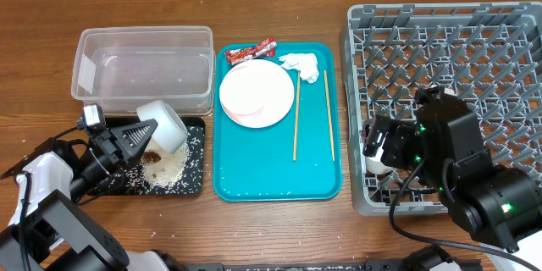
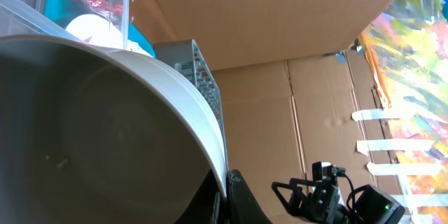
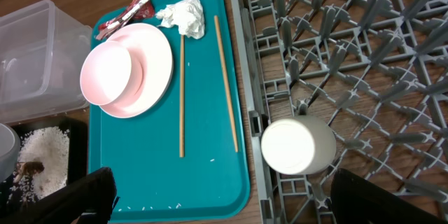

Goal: Sort waste into correct bins and load items into the dishwasher
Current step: 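Tip the rice bowl over the black tray with left gripper, then carry emptied bowl to dish rack and place it with left gripper, then grasp the red snack wrapper on the teal tray with left gripper, then drop the red wrapper into the clear plastic bin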

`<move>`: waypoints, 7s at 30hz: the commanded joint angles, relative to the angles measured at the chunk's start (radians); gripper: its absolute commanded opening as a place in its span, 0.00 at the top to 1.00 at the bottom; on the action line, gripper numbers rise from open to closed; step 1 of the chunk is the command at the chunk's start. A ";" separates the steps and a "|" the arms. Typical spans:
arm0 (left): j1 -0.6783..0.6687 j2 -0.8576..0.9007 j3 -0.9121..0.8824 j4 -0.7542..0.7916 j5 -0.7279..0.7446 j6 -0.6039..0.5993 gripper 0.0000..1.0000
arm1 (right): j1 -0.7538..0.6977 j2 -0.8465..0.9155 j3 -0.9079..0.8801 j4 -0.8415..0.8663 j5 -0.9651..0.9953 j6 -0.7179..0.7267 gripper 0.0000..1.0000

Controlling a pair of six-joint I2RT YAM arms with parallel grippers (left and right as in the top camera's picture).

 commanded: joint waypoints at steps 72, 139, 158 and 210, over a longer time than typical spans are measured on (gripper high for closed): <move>-1.343 0.656 0.521 2.189 -0.620 -1.863 0.91 | -0.003 -0.135 0.083 -0.025 -0.143 -0.064 0.00; -1.129 0.260 0.517 0.829 -1.688 -0.570 0.00 | -0.003 -0.133 0.082 -0.058 -0.143 -0.063 0.00; -1.051 0.541 0.517 1.094 -1.626 -0.580 0.30 | -0.003 -0.084 0.080 -0.073 -0.143 -0.063 0.00; -1.153 0.390 0.597 1.012 -1.341 -0.373 0.15 | -0.003 -0.097 0.081 -0.065 -0.150 -0.064 0.00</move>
